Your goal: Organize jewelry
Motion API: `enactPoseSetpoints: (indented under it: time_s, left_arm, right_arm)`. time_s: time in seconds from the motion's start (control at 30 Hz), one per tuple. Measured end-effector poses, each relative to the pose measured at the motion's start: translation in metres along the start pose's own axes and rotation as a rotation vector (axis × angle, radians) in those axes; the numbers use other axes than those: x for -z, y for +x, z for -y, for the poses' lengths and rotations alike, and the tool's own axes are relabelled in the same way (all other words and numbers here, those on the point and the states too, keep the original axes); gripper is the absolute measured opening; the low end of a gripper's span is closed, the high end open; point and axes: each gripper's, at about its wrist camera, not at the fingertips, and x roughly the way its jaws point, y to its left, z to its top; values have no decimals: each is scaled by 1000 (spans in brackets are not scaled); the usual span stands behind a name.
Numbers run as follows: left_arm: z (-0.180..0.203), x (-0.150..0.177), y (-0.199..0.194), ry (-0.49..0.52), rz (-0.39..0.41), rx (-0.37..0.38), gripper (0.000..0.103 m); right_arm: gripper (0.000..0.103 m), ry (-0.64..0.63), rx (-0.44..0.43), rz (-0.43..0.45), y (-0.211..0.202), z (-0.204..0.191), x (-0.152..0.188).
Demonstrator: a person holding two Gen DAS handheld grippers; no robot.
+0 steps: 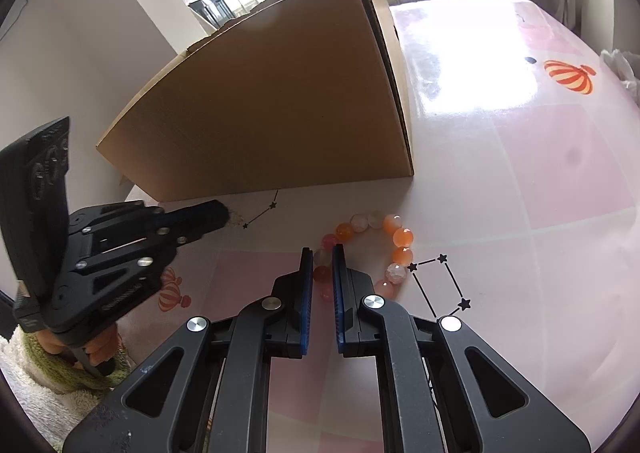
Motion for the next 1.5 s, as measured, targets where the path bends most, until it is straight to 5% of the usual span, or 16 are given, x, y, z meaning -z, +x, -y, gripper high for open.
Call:
enactPoseSetpoints:
  time_s: [0.17, 0.33, 0.47, 0.97, 1.13, 1.3, 1.5]
  left_arm:
    - [-21, 9, -34, -139, 60, 181, 1]
    - [-36, 12, -34, -277, 48, 208, 1]
    - [-52, 19, -27, -395, 32, 338, 1]
    - [-75, 31, -24, -470, 27, 215, 2]
    - [-78, 32, -29, -484, 66, 269, 2]
    - [-75, 31, -32, -488, 68, 346, 33]
    - [-62, 27, -30, -392, 34, 241, 36]
  right_arm:
    - [7, -1, 6, 1, -6, -2, -2]
    - [7, -8, 17, 0, -6, -5, -2]
    - [7, -10, 21, 0, -7, -8, -3]
    - [7, -20, 38, -3, -9, -15, -5]
    - [7, -21, 38, -2, -9, -15, -5]
    - [7, -21, 36, -3, -10, -14, -6]
    - [7, -24, 36, -4, -10, -14, -6]
